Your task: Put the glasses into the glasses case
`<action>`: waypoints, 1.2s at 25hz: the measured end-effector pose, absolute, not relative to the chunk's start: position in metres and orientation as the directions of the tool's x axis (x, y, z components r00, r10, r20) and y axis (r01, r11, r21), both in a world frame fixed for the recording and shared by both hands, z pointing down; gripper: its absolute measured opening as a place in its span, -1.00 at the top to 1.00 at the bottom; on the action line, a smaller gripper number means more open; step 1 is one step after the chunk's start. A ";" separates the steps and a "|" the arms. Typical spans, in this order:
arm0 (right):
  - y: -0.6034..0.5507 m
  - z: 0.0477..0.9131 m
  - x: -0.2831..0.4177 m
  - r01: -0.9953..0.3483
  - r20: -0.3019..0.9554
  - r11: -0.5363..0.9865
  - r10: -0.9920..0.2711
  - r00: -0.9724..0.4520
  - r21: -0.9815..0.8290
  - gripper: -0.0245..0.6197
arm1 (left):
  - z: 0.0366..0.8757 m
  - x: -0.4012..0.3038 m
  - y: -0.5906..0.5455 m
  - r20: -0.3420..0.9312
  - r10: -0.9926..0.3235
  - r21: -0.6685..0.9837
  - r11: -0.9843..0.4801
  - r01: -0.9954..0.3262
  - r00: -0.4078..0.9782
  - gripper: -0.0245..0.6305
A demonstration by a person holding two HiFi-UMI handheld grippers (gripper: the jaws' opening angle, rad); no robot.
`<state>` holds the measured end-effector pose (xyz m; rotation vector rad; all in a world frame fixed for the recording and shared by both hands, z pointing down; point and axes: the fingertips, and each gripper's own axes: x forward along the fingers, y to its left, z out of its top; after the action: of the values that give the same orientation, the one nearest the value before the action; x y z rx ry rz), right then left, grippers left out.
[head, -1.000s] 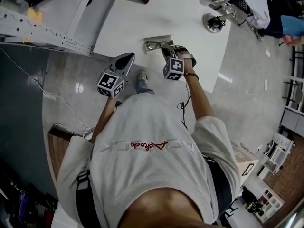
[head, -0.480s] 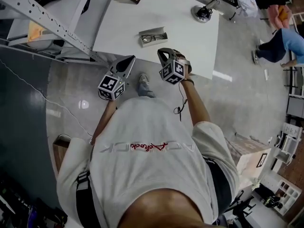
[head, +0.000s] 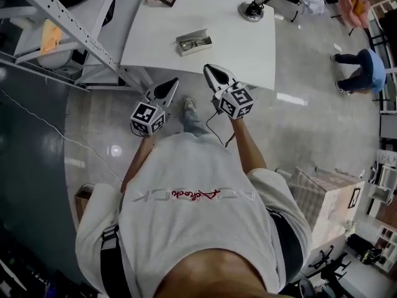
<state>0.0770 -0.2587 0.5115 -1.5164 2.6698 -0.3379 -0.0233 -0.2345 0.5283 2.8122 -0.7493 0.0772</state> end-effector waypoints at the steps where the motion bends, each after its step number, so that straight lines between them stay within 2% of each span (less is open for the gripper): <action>1: -0.251 0.511 0.075 -0.845 0.057 0.491 -0.857 -0.512 -0.212 0.92 | 0.528 -0.023 -0.229 0.110 -0.478 0.206 -0.847 -0.491 0.871 0.90; 5: -0.224 0.511 0.068 -0.864 0.069 0.478 -0.867 -0.493 -0.160 0.92 | 0.525 -0.019 -0.209 0.108 -0.456 0.198 -0.861 -0.468 0.884 0.90; 14: -0.174 0.475 0.069 -0.886 -0.023 0.454 -0.891 -0.454 -0.093 0.92 | 0.516 -0.012 -0.170 0.102 -0.451 0.186 -0.867 -0.462 0.887 0.90; 30: -0.034 0.498 0.120 -0.887 0.038 0.434 -0.895 -0.445 -0.159 0.92 | 0.524 0.057 -0.032 0.152 -0.405 0.206 -0.879 -0.430 0.902 0.90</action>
<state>0.1198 -0.0342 0.4983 -1.6268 2.6158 -0.2412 0.0569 -0.0315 0.5242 2.8320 -0.6307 0.1528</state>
